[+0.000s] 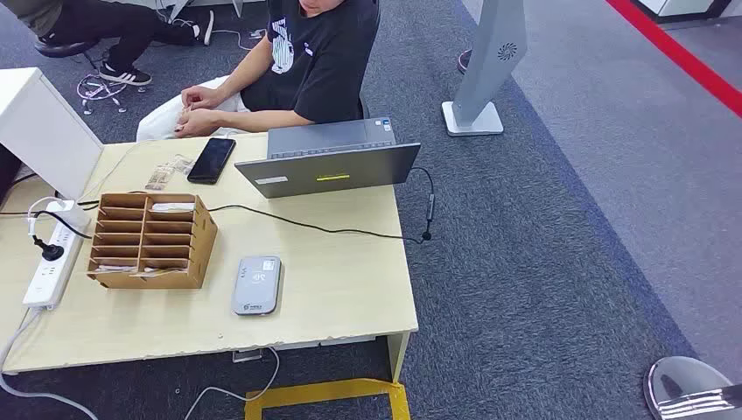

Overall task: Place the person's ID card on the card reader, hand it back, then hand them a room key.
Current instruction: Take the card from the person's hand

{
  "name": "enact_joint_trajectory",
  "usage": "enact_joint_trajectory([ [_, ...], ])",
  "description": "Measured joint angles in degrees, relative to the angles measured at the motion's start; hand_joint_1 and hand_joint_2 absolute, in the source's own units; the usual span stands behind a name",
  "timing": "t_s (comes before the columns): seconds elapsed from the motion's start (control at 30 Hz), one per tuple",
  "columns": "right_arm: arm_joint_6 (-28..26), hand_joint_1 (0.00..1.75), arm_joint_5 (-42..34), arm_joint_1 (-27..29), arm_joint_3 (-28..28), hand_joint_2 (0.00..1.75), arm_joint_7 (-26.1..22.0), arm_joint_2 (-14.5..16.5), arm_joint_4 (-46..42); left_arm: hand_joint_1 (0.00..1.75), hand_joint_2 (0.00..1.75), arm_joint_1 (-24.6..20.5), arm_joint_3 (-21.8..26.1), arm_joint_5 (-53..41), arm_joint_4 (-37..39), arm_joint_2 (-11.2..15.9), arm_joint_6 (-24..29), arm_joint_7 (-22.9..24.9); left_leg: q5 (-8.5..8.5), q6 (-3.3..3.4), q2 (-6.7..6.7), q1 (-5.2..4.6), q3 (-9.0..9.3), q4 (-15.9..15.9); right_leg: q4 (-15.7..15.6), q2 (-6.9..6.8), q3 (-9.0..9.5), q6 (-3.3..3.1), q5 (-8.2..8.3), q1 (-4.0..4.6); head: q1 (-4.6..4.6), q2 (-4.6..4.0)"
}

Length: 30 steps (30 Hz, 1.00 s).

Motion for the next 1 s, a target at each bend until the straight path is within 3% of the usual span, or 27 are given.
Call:
enact_joint_trajectory([
  [0.27,-2.38,0.0,-1.92,-0.6,1.74,1.75,0.7,0.73,1.18,0.0,1.75,-0.88,8.09,-1.53,-5.41,-1.92,1.47,-11.44,0.0,0.0,0.0,0.0,0.0,0.0,0.0,0.0,0.0,0.0,0.0,0.0,0.01,0.0],
  [0.4,-3.53,0.0,-3.01,-0.87,2.61,1.75,0.87,1.12,1.83,0.0,1.75,-0.37,9.14,-0.22,-10.1,-2.78,2.32,-17.45,0.0,0.0,0.0,0.0,-0.01,-0.01,0.0,0.0,0.0,0.0,0.0,0.0,0.0,0.0],
  [0.6,-4.18,0.0,-3.9,-1.02,3.28,1.75,0.7,1.44,2.44,0.0,1.75,2.57,4.82,5.58,-17.16,-3.43,4.34,-21.09,0.0,0.0,0.0,0.0,-0.01,-0.01,0.0,0.0,0.0,0.0,0.0,0.0,0.01,0.0],
  [1.0,-4.87,0.0,-5.09,-1.0,3.71,1.75,-0.7,1.72,3.0,0.0,1.75,11.33,-9.0,14.27,-35.87,-3.87,6.1,-23.01,0.0,0.0,0.0,0.01,0.01,-0.01,0.0,0.0,0.01,0.0,0.0,0.01,0.0,0.0],
])
